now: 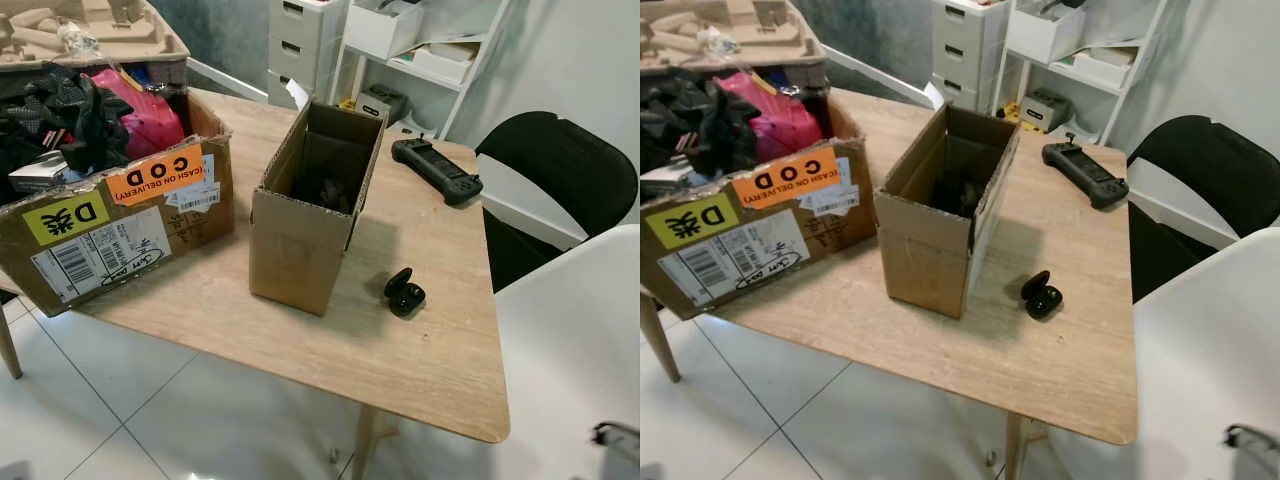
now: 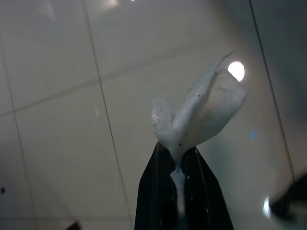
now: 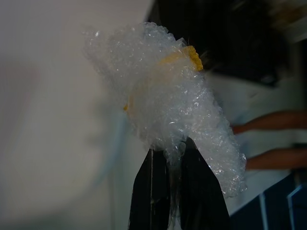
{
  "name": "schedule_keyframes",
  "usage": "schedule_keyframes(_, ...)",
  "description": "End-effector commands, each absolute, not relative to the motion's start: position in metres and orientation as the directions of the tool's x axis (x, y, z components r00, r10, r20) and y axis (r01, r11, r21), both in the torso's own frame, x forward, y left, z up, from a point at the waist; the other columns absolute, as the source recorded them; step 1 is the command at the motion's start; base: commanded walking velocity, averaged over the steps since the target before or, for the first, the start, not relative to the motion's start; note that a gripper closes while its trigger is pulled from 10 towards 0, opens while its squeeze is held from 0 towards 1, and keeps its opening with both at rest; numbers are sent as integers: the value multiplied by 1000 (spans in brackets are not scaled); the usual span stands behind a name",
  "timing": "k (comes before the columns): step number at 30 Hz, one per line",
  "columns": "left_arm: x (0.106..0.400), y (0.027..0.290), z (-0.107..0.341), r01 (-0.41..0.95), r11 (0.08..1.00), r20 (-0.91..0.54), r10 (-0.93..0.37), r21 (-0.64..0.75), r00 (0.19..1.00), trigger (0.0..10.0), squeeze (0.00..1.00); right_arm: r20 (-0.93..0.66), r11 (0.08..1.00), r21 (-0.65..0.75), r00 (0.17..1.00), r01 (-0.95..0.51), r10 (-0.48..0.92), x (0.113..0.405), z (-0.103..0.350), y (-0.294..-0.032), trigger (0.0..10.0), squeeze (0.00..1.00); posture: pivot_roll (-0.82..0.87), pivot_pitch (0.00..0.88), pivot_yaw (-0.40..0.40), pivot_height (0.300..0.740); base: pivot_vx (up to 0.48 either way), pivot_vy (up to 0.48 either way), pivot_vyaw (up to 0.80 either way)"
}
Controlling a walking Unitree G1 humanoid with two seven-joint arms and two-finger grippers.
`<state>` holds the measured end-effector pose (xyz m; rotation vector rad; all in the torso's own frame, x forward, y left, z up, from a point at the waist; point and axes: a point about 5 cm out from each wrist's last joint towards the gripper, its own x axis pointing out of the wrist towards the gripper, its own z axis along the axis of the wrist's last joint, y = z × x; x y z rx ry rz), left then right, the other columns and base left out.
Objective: Picking trash to rubbish bin
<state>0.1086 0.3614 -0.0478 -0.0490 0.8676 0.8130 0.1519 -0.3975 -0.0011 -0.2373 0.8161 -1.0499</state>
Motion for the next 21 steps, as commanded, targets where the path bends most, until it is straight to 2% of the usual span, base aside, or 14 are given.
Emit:
schedule_keyframes(1, 108, 370, -42, -684, 680, -671, 639, 265, 375, 10000, 0, -444, 471, -548, 237, 692, -864, 154, 5, -402, 10000, 0, 113, 117, -57, 740, 0, 0, 0)
schedule_keyframes(5, 118, 385, -28, -699, 665, -625, 669, 262, 403, 10000, 0, -191, 296, -506, 230, 810, -954, 188, 72, -438, 10000, 0, 114, 114, -51, 740, 0, 0, 0)
schedule_keyframes(7, 118, 384, -28, -698, 667, -626, 668, 262, 403, 10000, 0, -159, 276, -490, 227, 826, -961, 192, 82, -442, 10000, 0, 114, 114, -51, 740, 0, 0, 0)
schedule_keyframes(8, 118, 381, -31, -695, 672, -635, 659, 256, 403, 10000, 0, -93, 279, -438, 265, 855, -960, 208, 104, -445, 10000, 0, 110, 110, -48, 740, 0, 0, 0)
schedule_keyframes(9, 119, 376, -34, -688, 680, -646, 648, 253, 404, 10000, 0, -37, 324, -354, 332, 878, -942, 227, 127, -445, 10000, 0, 110, 110, -48, 740, 0, 0, 0)
schedule_keyframes(11, 119, 373, -36, -679, 689, -655, 638, 252, 405, 10000, 0, 11, 364, -289, 383, 885, -924, 240, 144, -443, 10000, 0, 110, 108, -48, 740, 0, 0, 0)
schedule_keyframes(13, 119, 362, -44, -641, 722, -681, 609, 262, 408, 10000, 0, 130, 477, -89, 484, 875, -865, 269, 185, -433, 10000, 0, 115, 107, -47, 740, 0, 0, 0)
schedule_keyframes(14, 119, 362, -44, -641, 722, -681, 609, 262, 408, 10000, 0, 130, 477, -89, 484, 875, -865, 269, 185, -433, 10000, 0, 115, 107, -47, 740, 0, 0, 0)
schedule_keyframes(15, 117, 354, -50, -609, 746, -702, 585, 269, 406, 10000, 0, 247, 572, 53, 545, 818, -801, 287, 220, -422, 10000, 0, 116, 108, -47, 740, 0, 0, 0)
schedule_keyframes(16, 117, 354, -50, -609, 746, -702, 585, 269, 406, 10000, 0, 247, 572, 53, 545, 818, -801, 287, 220, -422, 10000, 0, 116, 108, -47, 740, 0, 0, 0)
schedule_keyframes(18, 114, 344, -57, -568, 775, -726, 557, 278, 404, 10000, 0, 371, 705, 200, 613, 680, -697, 307, 259, -404, 10000, 0, 117, 109, -47, 740, 0, 0, 0)
schedule_keyframes(19, 113, 339, -60, -546, 789, -738, 542, 280, 403, 10000, 0, 431, 781, 241, 657, 577, -619, 316, 275, -391, 10000, 0, 117, 109, -47, 740, 0, 0, 0)
schedule_keyframes(20, 113, 339, -60, -546, 789, -738, 542, 280, 403, 10000, 0, 431, 781, 241, 657, 577, -619, 316, 275, -391, 10000, 0, 117, 109, -47, 740, 0, 0, 0)
schedule_keyframes(21, 111, 334, -64, -521, 805, -750, 524, 283, 404, 10000, 0, 488, 855, 269, 703, 443, -518, 326, 290, -376, 10000, 0, 117, 111, -48, 740, 0, 0, 0)
